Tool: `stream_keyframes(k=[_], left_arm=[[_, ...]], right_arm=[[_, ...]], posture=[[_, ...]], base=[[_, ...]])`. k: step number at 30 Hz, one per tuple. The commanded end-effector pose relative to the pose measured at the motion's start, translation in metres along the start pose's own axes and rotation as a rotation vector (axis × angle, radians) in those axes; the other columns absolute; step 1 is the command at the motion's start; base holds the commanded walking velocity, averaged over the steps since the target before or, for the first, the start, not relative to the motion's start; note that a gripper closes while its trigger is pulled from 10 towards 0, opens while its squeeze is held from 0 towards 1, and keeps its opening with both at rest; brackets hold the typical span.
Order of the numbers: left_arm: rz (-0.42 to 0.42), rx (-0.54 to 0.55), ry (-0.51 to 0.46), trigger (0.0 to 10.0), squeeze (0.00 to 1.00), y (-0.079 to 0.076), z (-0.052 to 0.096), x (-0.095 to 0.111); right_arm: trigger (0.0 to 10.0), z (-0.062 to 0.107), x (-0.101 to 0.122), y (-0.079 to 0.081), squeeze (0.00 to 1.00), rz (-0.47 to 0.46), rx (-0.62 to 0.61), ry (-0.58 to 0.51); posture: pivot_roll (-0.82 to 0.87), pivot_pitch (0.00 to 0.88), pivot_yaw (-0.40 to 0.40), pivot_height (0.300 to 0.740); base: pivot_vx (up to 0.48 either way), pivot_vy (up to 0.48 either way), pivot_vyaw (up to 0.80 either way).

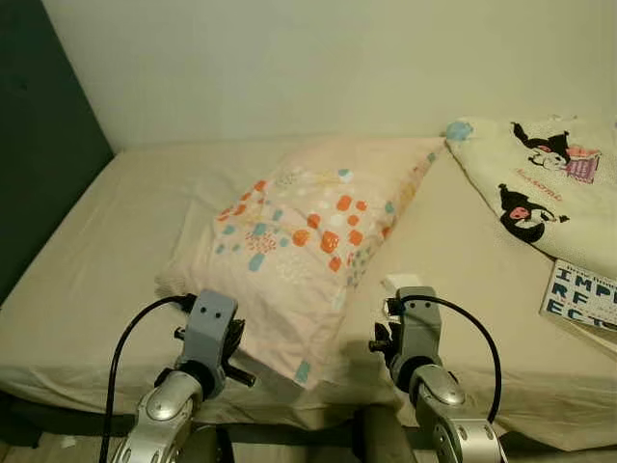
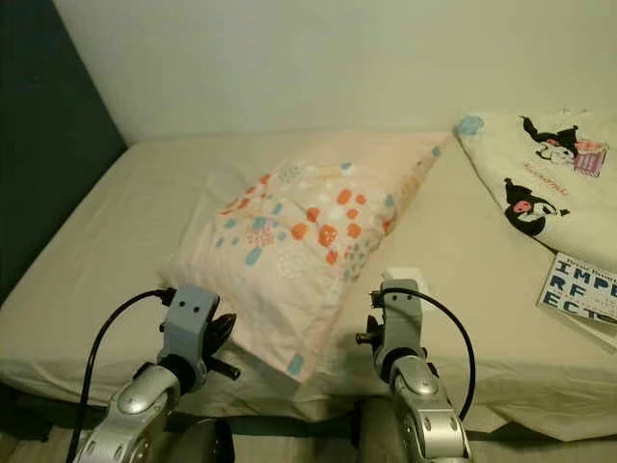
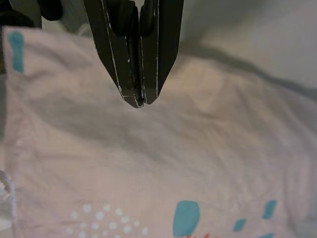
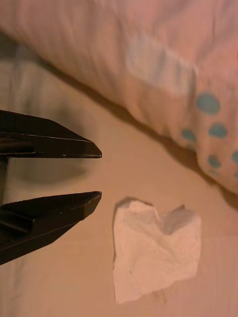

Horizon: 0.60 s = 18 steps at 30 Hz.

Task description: Clean up the room

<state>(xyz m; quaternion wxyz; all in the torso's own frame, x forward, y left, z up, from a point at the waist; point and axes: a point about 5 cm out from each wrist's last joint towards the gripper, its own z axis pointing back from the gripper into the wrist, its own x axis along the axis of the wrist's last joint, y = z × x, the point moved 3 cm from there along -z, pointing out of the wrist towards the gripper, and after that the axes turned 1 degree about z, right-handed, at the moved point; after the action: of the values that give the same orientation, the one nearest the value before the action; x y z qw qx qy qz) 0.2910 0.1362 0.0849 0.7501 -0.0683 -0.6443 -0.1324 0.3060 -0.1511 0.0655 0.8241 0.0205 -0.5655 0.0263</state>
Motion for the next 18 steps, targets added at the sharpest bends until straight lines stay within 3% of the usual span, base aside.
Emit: stream_keyframes(k=[1, 4, 8, 10, 11, 12, 13, 14, 18], left_arm=[[0.002, 0.0, -0.02, 10.0, 0.0, 0.003, 0.005, 0.001], [0.001, -0.008, -0.036, 10.0, 0.0, 0.003, 0.006, 0.003], [-0.008, -0.043, -0.085, 10.0, 0.0, 0.001, 0.011, 0.011], [-0.008, -0.043, -0.085, 10.0, 0.0, 0.001, 0.011, 0.011], [0.002, -0.046, -0.091, 10.0, 0.0, 0.001, 0.012, 0.012], [0.009, -0.051, -0.091, 10.0, 0.0, 0.0, 0.013, 0.013], [0.009, -0.051, -0.091, 10.0, 0.0, 0.0, 0.013, 0.013], [0.015, -0.056, -0.09, 10.0, 0.0, -0.001, 0.014, 0.013], [0.016, -0.072, -0.088, 10.0, 0.0, -0.002, 0.016, 0.013]], right_arm=[[10.0, 0.002, 0.0, -0.004, 0.0, 0.026, -0.035, -0.009], [10.0, 0.002, 0.002, -0.006, 0.0, 0.044, -0.05, -0.014], [10.0, -0.002, 0.011, -0.025, 0.0, 0.066, -0.161, -0.037], [10.0, -0.002, 0.011, -0.025, 0.0, 0.066, -0.161, -0.037], [10.0, -0.004, 0.015, -0.03, 0.04, 0.065, -0.185, -0.044], [10.0, -0.006, 0.017, -0.04, 0.7, 0.061, -0.23, -0.044], [10.0, -0.006, 0.017, -0.04, 0.7, 0.061, -0.23, -0.044], [10.0, -0.007, 0.018, -0.049, 1.0, 0.052, -0.27, -0.036], [10.0, -0.009, 0.019, -0.066, 1.0, 0.042, -0.328, -0.018]], posture=[[-0.08, 0.144, 0.012, 0.572], [-0.08, 0.144, 0.012, 0.572], [-0.08, 0.16, 0.008, 0.572], [-0.08, 0.16, 0.008, 0.572], [-0.07, 0.168, 0.008, 0.572], [-0.07, 0.175, 0.01, 0.572], [-0.07, 0.175, 0.01, 0.572], [-0.07, 0.179, 0.009, 0.572], [-0.07, 0.189, 0.013, 0.572]], base=[[0.0, 0.0, 0.0], [0.0, 0.0, 0.0], [0.0, 0.0, 0.0], [0.0, 0.0, 0.0], [0.0, 0.0, 0.0], [0.0, 0.0, 0.0], [0.0, 0.0, 0.0], [0.0, 0.0, 0.0], [0.0, 0.0, 0.0]])
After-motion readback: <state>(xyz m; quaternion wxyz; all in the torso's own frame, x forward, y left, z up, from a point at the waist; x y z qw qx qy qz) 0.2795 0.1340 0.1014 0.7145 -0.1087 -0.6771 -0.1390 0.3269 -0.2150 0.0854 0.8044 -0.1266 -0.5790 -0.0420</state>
